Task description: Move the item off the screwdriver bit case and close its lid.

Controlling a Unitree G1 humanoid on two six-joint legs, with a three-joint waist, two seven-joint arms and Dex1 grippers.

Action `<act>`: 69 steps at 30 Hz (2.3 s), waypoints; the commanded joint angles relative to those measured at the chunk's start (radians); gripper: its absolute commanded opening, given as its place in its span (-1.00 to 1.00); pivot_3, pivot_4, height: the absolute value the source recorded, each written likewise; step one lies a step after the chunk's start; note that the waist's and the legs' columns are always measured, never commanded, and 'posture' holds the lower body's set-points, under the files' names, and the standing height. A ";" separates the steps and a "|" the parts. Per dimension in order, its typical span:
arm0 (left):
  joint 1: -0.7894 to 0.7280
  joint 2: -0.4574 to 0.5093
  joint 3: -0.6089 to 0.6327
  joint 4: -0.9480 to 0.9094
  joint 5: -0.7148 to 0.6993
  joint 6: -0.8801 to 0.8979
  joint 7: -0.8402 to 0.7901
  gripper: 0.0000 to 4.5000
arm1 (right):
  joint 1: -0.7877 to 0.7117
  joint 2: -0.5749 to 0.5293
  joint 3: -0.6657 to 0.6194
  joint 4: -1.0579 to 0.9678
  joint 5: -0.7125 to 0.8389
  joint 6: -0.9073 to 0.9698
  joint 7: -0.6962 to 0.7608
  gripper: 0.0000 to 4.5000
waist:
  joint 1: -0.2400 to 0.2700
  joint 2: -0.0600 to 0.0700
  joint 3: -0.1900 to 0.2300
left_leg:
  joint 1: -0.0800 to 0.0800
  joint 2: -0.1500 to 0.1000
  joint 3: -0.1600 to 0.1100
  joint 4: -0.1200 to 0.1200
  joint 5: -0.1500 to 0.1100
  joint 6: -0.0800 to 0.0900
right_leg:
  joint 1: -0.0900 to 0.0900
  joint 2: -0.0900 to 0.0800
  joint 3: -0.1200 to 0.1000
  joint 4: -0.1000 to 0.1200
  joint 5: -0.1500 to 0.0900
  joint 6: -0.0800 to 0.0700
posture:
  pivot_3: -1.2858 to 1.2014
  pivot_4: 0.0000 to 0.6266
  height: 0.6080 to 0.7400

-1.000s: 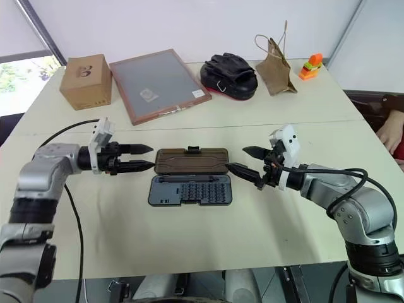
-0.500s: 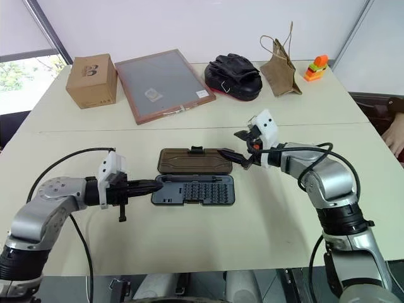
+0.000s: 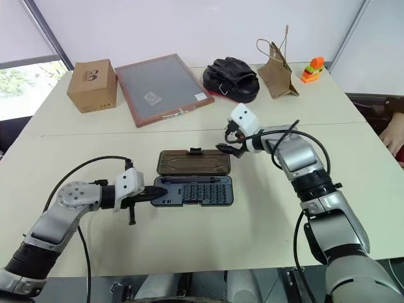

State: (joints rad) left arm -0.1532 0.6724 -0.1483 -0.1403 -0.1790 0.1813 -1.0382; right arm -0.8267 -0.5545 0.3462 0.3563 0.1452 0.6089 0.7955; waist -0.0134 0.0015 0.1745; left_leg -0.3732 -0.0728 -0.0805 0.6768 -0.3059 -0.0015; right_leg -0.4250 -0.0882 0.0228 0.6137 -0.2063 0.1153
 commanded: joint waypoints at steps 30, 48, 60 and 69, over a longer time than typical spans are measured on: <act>0.062 -0.025 -0.024 -0.050 -0.063 0.210 0.078 -1.00 | 0.061 -0.016 -0.068 -0.090 -0.229 -0.481 0.149 -0.98 | -0.004 0.002 -0.013 | 0.002 0.000 -0.001 -0.003 0.001 -0.002 | 0.000 0.001 0.000 0.001 0.000 0.000 | 0.03 -0.52 1.00; -0.099 -0.047 0.348 -0.290 -0.809 0.684 0.194 -1.00 | 0.213 -0.049 -0.098 -0.384 -0.227 -0.402 0.131 -0.98 | -0.003 -0.007 -0.005 | -0.002 0.002 -0.003 -0.004 0.002 -0.004 | -0.004 0.001 -0.001 0.001 -0.001 -0.001 | 0.03 -0.52 1.00; -0.328 -0.068 0.208 0.401 -0.191 0.191 0.417 -1.00 | 0.213 -0.047 -0.099 -0.375 -0.248 -0.417 0.095 -0.98 | 0.002 -0.007 -0.004 | 0.000 0.000 -0.002 -0.011 0.007 -0.012 | -0.005 0.002 0.000 -0.002 -0.001 -0.001 | 0.03 -0.52 1.00; -0.448 -0.185 0.092 0.666 -0.164 0.095 0.052 -1.00 | 0.205 -0.031 -0.092 -0.397 -0.254 -0.369 0.094 -0.98 | -0.005 -0.010 -0.003 | -0.002 0.000 -0.002 -0.011 0.006 -0.011 | -0.006 0.001 -0.001 -0.003 0.000 -0.001 | 0.03 -0.52 1.00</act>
State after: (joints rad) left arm -0.5734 0.4815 -0.0618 0.5182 -0.3379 0.2903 -0.9263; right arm -0.6029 -0.5904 0.2597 0.0004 -0.1143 0.2331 0.8905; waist -0.0180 -0.0083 0.1716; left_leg -0.3753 -0.0724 -0.0826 0.6657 -0.2999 -0.0118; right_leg -0.4314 -0.0866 0.0221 0.6114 -0.2067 0.1142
